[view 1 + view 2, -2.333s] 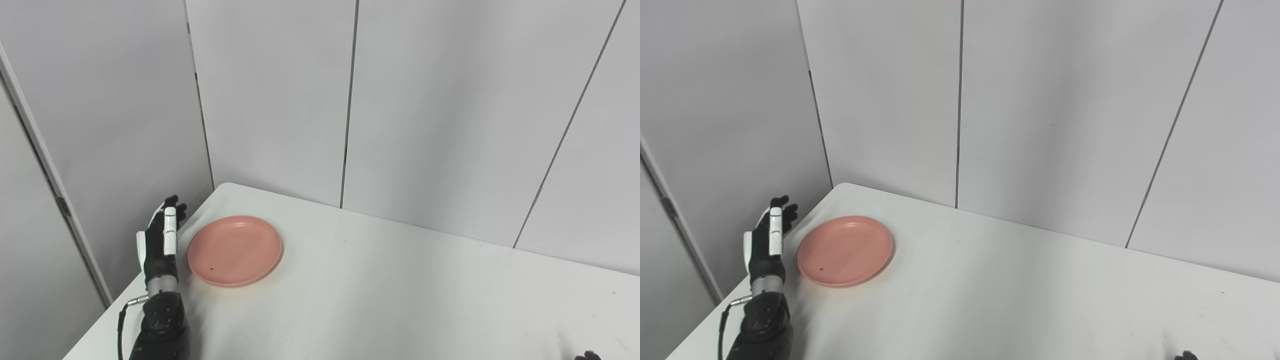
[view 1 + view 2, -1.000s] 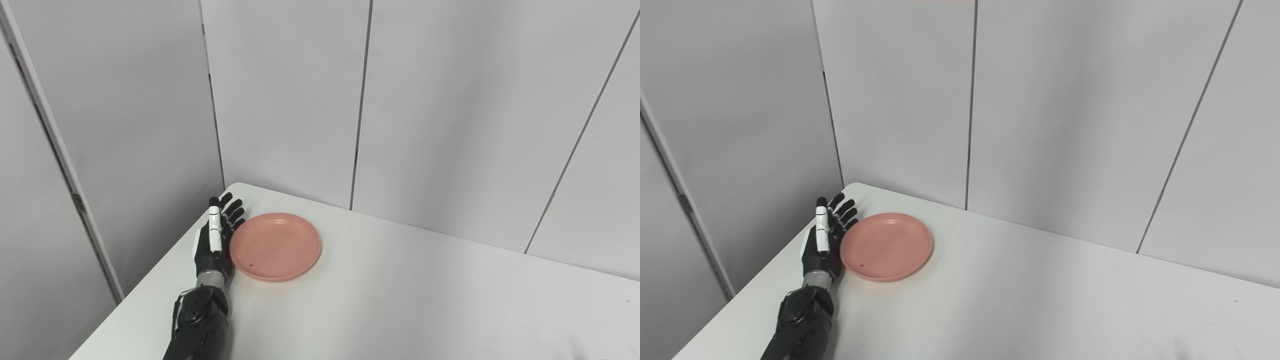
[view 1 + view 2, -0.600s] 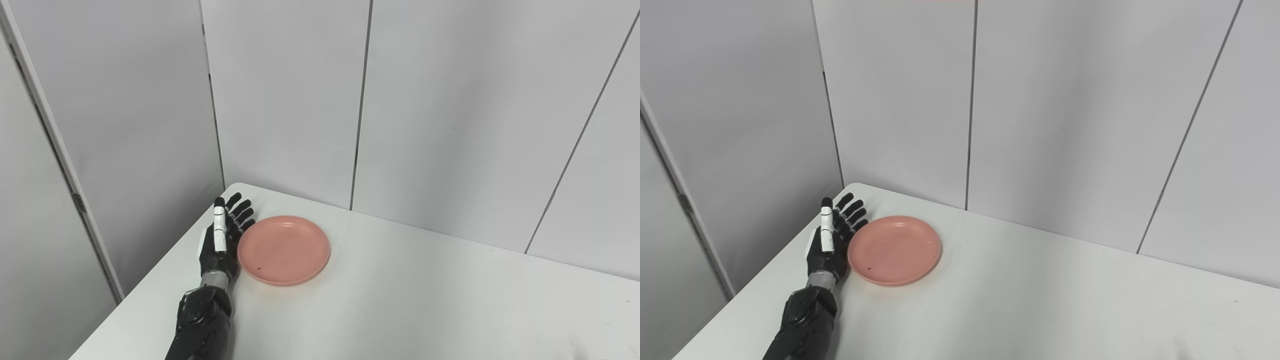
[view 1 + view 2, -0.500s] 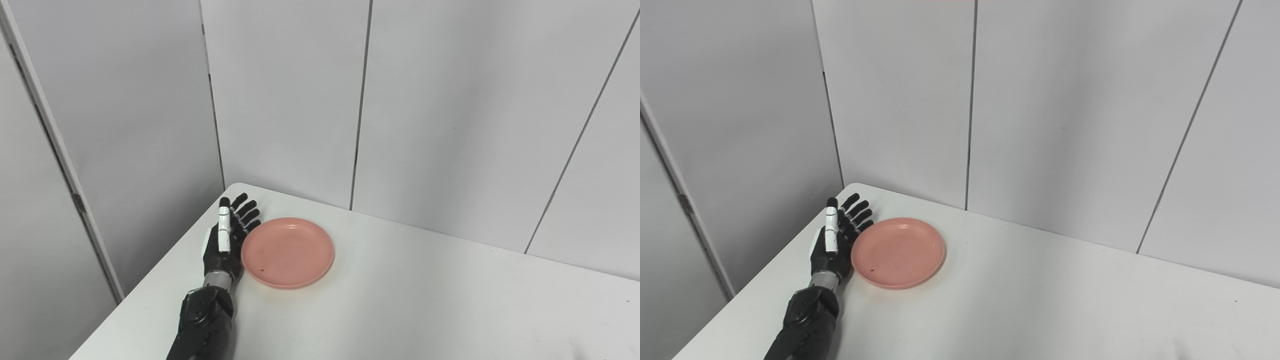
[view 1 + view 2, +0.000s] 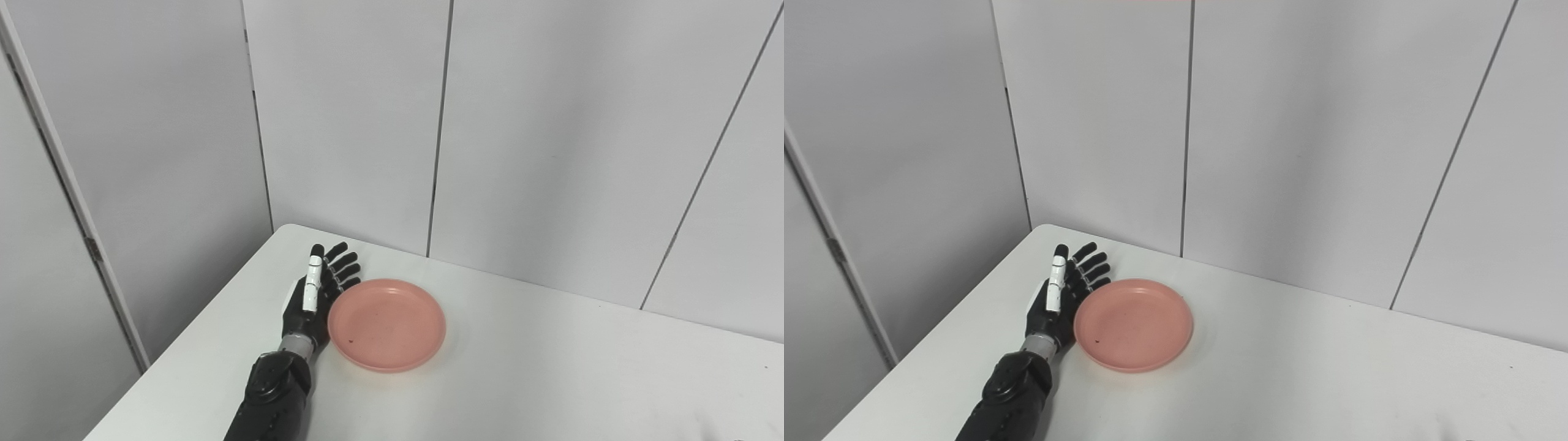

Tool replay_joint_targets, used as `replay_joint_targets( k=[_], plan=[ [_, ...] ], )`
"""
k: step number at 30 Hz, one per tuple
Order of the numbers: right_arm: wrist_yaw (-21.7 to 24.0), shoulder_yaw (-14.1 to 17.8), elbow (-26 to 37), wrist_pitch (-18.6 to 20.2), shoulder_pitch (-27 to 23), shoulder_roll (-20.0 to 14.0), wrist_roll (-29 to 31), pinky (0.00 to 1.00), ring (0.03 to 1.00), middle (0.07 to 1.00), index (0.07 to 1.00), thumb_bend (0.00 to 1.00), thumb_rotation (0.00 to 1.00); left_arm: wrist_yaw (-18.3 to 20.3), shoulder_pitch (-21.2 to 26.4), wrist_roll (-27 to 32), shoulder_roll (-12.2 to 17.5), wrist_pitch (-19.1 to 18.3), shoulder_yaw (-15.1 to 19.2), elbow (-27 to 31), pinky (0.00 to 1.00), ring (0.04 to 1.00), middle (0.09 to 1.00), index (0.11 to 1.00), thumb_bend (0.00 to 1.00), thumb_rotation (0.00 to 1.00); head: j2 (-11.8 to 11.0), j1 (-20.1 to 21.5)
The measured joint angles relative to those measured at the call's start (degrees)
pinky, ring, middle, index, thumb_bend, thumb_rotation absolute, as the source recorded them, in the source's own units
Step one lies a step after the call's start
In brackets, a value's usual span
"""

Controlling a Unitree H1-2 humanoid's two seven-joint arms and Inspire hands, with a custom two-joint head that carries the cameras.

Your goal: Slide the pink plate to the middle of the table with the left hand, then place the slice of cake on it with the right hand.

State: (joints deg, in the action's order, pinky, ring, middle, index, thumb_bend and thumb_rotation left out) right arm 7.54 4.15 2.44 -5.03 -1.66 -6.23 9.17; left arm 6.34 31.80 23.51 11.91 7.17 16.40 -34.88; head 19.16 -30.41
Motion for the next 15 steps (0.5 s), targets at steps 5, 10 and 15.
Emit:
replay_joint_targets(
  k=[5,10,15],
  plan=[
    [-0.5,-0.2,0.1,0.0,0.0,0.4,-0.5,1.0,1.0,1.0,1.0,0.44,0.92,-0.1,-0.9,-1.6,-0.9,-1.7,-1.9,2.5,0.82,0.848,0.831,0.833,0.77,0.99,0.5,1.4],
    [-1.2,-0.3,0.2,0.0,-0.1,1.0,-1.5,1.0,1.0,1.0,1.0,0.44,0.94,-0.9,-1.6,-4.1,-1.7,-4.4,-3.9,5.3,0.84,0.859,0.844,0.842,0.76,0.99,1.6,2.9],
    [-2.4,-1.1,0.6,0.0,0.0,2.3,-3.1,1.0,1.0,1.0,1.0,0.46,0.98,-0.6,-2.3,-3.9,-3.2,-7.9,-4.1,8.5,0.83,0.857,0.849,0.846,0.75,0.99,2.2,6.0]
  ],
)
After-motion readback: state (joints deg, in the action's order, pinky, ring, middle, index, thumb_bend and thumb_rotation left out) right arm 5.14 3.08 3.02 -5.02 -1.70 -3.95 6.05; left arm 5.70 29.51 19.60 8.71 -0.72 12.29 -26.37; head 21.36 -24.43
